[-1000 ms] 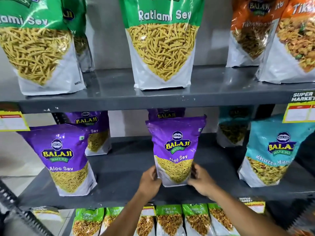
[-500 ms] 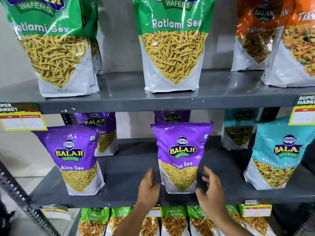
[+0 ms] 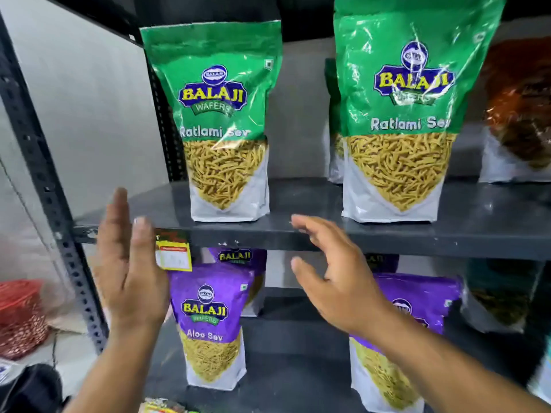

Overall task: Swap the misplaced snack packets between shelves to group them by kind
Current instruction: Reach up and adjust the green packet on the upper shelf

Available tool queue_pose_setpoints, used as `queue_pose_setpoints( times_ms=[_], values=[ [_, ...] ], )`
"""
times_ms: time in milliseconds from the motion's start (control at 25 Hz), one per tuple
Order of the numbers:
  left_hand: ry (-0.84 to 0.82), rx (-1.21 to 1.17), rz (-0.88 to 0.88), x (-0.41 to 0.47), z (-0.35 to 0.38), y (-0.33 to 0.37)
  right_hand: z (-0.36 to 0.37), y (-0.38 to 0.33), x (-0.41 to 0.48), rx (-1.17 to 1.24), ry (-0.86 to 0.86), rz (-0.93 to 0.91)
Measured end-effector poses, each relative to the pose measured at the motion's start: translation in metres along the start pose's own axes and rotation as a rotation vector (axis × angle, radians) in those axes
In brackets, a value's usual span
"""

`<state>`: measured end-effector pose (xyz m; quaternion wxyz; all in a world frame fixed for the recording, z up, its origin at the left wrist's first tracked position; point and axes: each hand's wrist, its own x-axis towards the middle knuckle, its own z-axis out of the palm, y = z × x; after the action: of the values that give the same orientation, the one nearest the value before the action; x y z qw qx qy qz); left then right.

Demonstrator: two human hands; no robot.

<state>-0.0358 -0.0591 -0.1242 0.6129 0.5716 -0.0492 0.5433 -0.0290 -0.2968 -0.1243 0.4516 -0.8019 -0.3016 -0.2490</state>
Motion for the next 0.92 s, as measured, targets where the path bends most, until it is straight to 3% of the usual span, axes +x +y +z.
queue_pose_setpoints(
  times_ms=[80,120,240,360,520,920],
  values=[
    [-0.062,0.08,-0.079,0.045,0.011,-0.004,0.011,-0.021,0.046,-0.062,0.021,0.062],
    [-0.174,0.127,-0.12,0.063,0.02,-0.007,0.016,-0.029,0.065,-0.087,0.006,0.129],
    [-0.402,-0.035,-0.415,0.079,0.047,0.015,0.029,-0.04,0.101,-0.007,-0.042,0.376],
    [-0.659,-0.096,-0.41,0.08,0.042,0.021,0.057,-0.042,0.12,0.047,-0.011,0.42],
    [-0.645,-0.087,-0.438,0.11,0.029,-0.002,0.095,-0.041,0.136,0.098,-0.067,0.338],
    [-0.755,-0.103,-0.395,0.13,0.003,-0.015,0.113,-0.062,0.139,0.065,-0.128,0.36]
  ],
)
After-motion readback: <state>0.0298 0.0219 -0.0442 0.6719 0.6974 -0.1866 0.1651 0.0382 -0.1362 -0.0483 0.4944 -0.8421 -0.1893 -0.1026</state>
